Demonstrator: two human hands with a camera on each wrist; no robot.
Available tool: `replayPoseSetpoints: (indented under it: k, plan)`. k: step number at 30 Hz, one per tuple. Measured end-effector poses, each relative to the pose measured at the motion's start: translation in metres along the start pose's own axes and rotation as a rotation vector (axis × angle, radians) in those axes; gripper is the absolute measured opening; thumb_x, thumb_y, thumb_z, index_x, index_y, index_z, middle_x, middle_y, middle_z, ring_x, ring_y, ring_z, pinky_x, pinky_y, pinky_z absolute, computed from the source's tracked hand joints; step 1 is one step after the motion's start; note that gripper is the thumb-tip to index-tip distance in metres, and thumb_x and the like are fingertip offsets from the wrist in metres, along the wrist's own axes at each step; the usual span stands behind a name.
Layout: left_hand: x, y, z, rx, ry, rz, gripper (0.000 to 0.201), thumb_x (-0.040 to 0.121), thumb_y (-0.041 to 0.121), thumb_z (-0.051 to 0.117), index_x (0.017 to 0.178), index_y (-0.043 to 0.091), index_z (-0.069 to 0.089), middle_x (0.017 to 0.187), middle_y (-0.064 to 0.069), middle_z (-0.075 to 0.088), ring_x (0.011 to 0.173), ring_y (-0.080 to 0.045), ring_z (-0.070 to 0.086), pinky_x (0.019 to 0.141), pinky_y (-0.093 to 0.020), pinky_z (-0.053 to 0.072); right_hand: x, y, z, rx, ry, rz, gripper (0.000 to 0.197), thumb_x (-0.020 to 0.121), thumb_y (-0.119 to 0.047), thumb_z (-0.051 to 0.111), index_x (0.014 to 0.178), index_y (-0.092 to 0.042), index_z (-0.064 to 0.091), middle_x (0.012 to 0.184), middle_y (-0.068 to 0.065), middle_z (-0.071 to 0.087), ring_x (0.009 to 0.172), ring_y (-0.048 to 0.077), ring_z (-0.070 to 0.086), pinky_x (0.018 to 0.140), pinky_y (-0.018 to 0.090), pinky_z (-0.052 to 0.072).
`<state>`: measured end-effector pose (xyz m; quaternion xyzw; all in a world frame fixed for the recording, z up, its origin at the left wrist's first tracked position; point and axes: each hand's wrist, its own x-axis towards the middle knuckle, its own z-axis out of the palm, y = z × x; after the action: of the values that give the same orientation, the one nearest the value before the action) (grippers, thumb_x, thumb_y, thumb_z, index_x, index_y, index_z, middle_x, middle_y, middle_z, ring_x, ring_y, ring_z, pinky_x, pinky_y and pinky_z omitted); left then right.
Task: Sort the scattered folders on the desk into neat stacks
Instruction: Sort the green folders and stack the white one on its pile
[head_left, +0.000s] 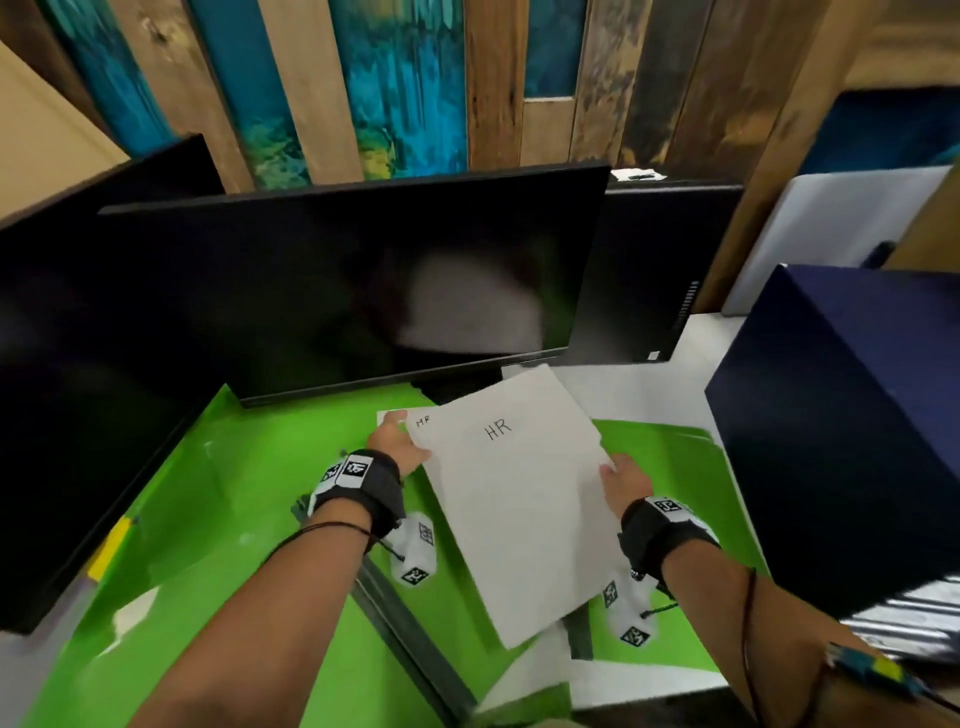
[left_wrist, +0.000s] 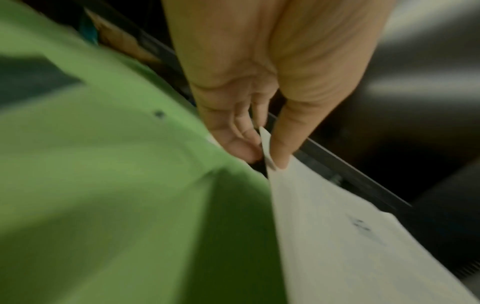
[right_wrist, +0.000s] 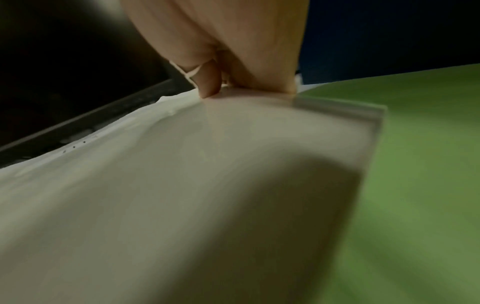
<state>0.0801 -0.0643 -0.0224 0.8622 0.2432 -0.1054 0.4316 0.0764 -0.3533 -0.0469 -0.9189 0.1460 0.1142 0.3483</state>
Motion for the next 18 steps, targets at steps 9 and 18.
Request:
replayPoseSetpoints:
  k: [9,18]
  plan:
    - [-0.027,0.049,0.137,0.236,-0.273,0.208,0.054,0.08,0.005,0.06,0.131,0.001,0.043,0.132,-0.017,0.054,0.12,-0.03,0.054,0.102,-0.035,0.044,-0.005,0.067,-0.026,-0.227,0.053,0.315,0.104,0.072,-0.065,0.061,0.147,-0.01,0.014,0.151,0.015,0.022,0.139,0.034,0.025,0.113,0.046,0.024]
    - [-0.034,0.042,0.134,0.522,-0.339,0.257,0.068,0.076,0.031,0.07,0.137,0.036,0.04,0.154,-0.011,0.011,0.142,-0.034,0.008,0.118,-0.041,0.02,-0.004,0.068,-0.022,-0.518,-0.19,0.248,0.106,0.072,-0.068,0.056,0.15,-0.024,0.0,0.158,0.01,-0.005,0.144,0.038,0.003,0.114,0.054,0.018]
